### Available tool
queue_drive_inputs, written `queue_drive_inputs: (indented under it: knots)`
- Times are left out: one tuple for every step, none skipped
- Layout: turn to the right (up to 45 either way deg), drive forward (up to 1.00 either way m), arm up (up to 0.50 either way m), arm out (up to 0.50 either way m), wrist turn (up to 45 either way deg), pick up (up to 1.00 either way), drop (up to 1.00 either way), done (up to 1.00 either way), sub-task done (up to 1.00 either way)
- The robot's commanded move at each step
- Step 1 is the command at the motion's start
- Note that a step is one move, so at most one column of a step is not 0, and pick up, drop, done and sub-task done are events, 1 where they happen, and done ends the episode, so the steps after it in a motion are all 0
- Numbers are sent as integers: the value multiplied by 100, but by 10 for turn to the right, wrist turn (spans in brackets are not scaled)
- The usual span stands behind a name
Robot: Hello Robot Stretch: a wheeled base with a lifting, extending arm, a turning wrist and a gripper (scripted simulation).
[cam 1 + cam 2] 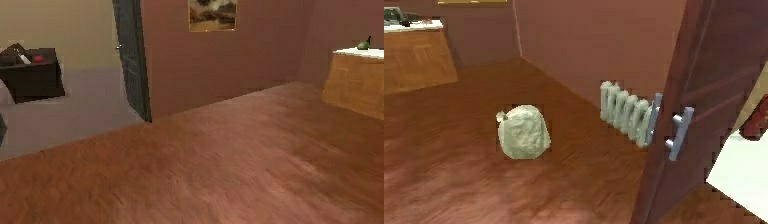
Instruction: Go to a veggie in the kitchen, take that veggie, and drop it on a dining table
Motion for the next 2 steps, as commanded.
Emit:
queue_drive_inputs:
  knots:
    - [420, 0, 0, 0, 0, 0, 0, 0, 0]
    - [0, 100, 0, 0, 0, 0, 0, 0, 0]
